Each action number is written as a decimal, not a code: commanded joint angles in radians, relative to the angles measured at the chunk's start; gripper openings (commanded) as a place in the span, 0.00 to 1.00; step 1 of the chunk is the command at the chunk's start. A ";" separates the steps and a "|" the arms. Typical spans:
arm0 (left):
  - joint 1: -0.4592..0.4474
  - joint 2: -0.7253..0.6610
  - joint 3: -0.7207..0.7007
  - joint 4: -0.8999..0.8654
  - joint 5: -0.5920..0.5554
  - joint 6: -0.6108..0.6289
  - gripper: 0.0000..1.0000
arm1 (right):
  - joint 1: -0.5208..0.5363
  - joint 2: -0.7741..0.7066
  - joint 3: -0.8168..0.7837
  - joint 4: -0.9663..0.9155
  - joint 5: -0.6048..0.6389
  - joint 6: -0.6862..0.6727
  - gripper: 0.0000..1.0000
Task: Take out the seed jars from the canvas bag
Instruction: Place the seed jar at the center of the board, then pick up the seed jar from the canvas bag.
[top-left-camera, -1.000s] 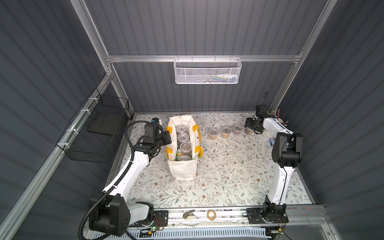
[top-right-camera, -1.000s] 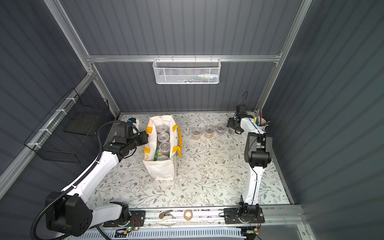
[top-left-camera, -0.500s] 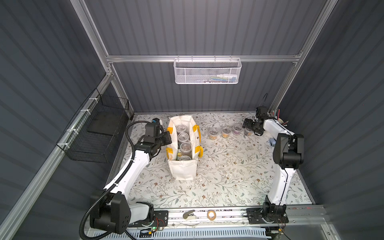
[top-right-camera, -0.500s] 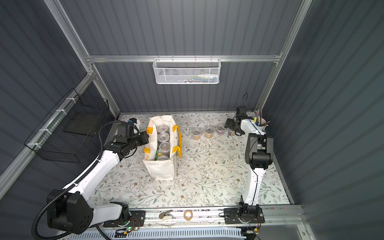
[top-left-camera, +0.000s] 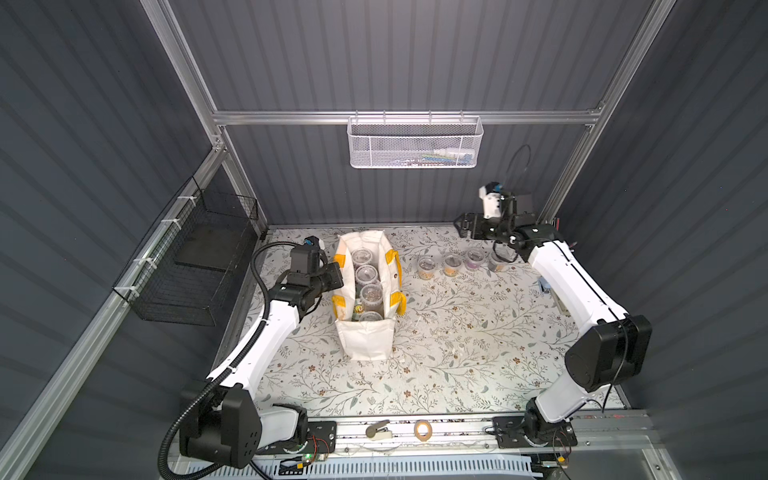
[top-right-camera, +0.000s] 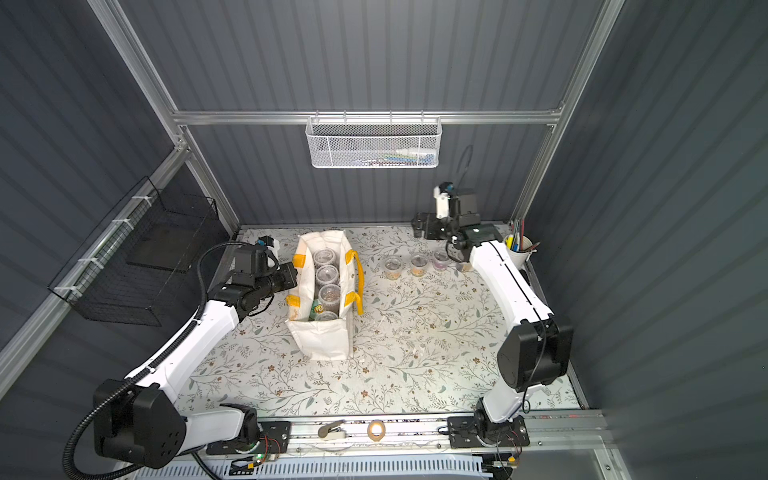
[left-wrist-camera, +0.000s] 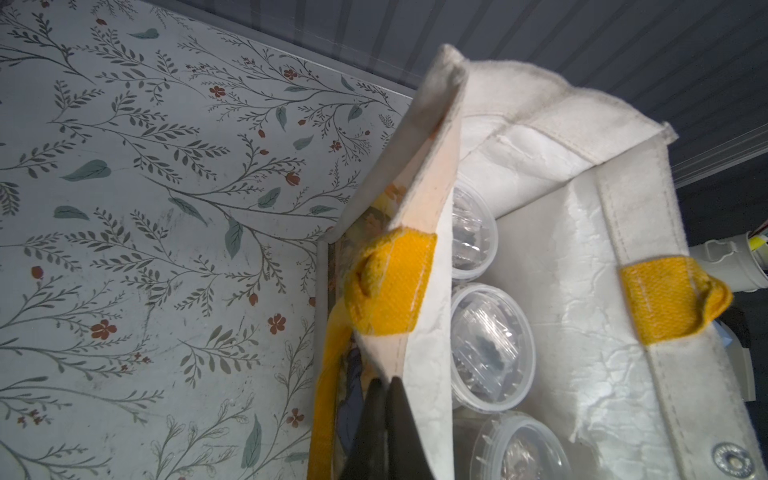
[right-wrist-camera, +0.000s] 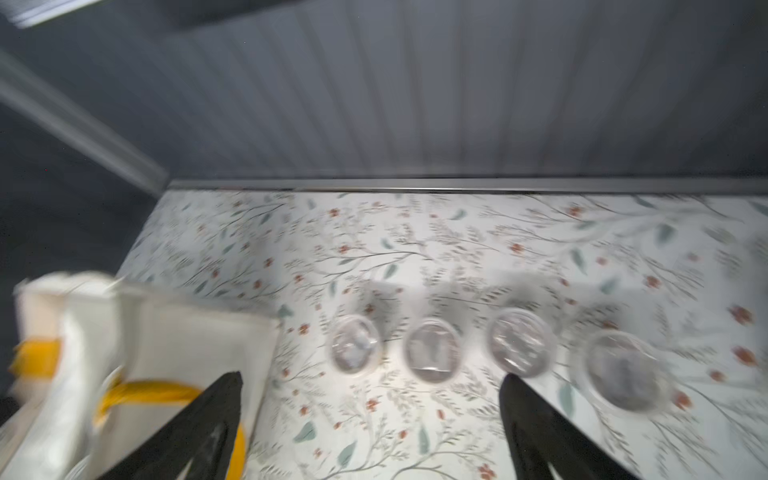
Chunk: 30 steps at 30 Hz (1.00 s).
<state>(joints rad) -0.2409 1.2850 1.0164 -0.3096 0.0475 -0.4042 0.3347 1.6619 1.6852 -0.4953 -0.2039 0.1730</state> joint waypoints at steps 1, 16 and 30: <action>0.002 -0.003 0.014 -0.019 -0.011 0.008 0.00 | 0.155 0.016 0.066 -0.176 -0.059 -0.122 0.96; 0.002 0.023 0.022 0.001 0.003 0.018 0.00 | 0.524 0.108 0.161 -0.335 -0.034 -0.171 0.97; 0.002 0.001 0.014 0.000 0.011 0.013 0.00 | 0.490 0.213 0.237 -0.218 0.055 -0.111 0.96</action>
<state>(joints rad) -0.2409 1.2980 1.0164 -0.3031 0.0525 -0.4038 0.8490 1.8397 1.8778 -0.7570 -0.1753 0.0334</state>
